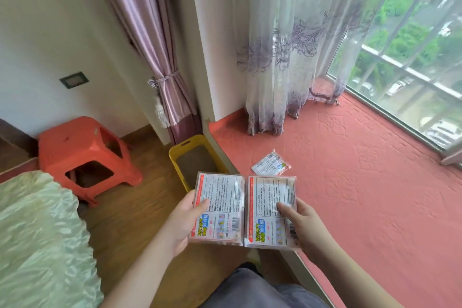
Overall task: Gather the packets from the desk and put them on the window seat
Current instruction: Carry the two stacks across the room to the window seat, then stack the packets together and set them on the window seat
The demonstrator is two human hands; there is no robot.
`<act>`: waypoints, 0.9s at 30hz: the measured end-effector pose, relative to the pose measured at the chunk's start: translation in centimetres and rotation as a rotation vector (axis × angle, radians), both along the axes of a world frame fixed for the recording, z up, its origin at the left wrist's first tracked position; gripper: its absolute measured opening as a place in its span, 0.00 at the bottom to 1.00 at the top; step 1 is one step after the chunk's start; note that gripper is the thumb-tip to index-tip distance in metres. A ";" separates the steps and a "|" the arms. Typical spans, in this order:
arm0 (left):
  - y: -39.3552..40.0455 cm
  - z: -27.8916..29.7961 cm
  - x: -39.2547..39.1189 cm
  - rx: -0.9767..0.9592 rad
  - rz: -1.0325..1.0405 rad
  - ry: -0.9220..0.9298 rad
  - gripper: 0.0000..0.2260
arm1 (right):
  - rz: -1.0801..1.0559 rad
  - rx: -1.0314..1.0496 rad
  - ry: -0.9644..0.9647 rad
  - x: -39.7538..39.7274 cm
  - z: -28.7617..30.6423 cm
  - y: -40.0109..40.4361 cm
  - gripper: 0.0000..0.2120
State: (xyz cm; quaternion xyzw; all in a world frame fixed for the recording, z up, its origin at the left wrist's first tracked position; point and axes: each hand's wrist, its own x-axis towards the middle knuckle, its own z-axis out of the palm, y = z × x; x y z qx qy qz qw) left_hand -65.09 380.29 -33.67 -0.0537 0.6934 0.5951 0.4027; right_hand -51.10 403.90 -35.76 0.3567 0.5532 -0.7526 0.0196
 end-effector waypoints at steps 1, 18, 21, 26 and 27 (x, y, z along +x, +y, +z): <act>0.7 0.1 -1.5 -0.007 -0.006 0.002 0.12 | -0.016 -0.019 -0.008 -1.1 0.1 0.8 0.07; 12.9 0.0 -18.2 -0.015 -0.267 0.015 0.12 | -0.256 -0.088 -0.023 -12.4 1.6 8.6 0.07; 15.1 -0.9 -21.2 0.009 -0.358 0.022 0.11 | -0.325 -0.073 -0.026 -14.4 1.6 8.3 0.07; 18.2 -1.4 -26.0 0.060 -0.513 -0.015 0.11 | -0.487 -0.071 0.004 -18.2 1.7 7.0 0.08; 18.7 -1.4 -26.9 0.066 -0.545 -0.015 0.11 | -0.516 -0.072 0.004 -18.9 1.6 6.8 0.08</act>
